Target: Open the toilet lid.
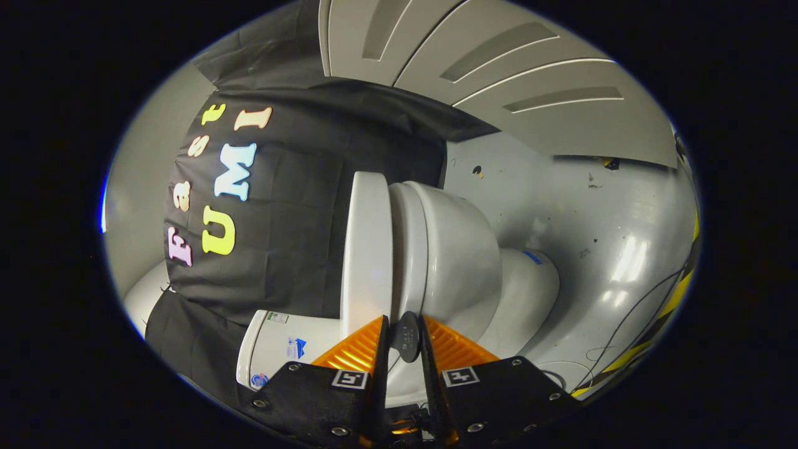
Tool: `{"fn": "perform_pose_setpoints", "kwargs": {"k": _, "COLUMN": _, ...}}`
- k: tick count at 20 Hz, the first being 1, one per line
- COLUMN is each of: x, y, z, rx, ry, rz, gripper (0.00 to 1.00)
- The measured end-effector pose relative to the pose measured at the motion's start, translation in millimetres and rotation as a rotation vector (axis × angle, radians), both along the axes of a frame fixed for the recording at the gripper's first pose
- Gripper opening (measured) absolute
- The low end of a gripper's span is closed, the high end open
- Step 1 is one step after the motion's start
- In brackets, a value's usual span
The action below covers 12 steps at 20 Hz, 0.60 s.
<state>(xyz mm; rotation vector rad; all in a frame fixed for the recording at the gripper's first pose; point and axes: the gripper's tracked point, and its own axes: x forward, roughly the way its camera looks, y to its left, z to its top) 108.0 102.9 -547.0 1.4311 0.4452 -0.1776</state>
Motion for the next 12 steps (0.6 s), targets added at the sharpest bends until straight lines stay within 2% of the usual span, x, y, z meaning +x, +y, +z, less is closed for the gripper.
{"fn": "perform_pose_setpoints", "kwargs": {"k": 3, "x": -1.7, "y": -1.9, "z": -3.5, "rx": -0.013, "ry": 0.008, "rz": 0.012, "gripper": 0.14}}
{"fn": "perform_pose_setpoints", "kwargs": {"k": 12, "x": -1.6, "y": -1.6, "z": 1.7, "rx": -0.015, "ry": 0.011, "rz": -0.002, "gripper": 0.02}}
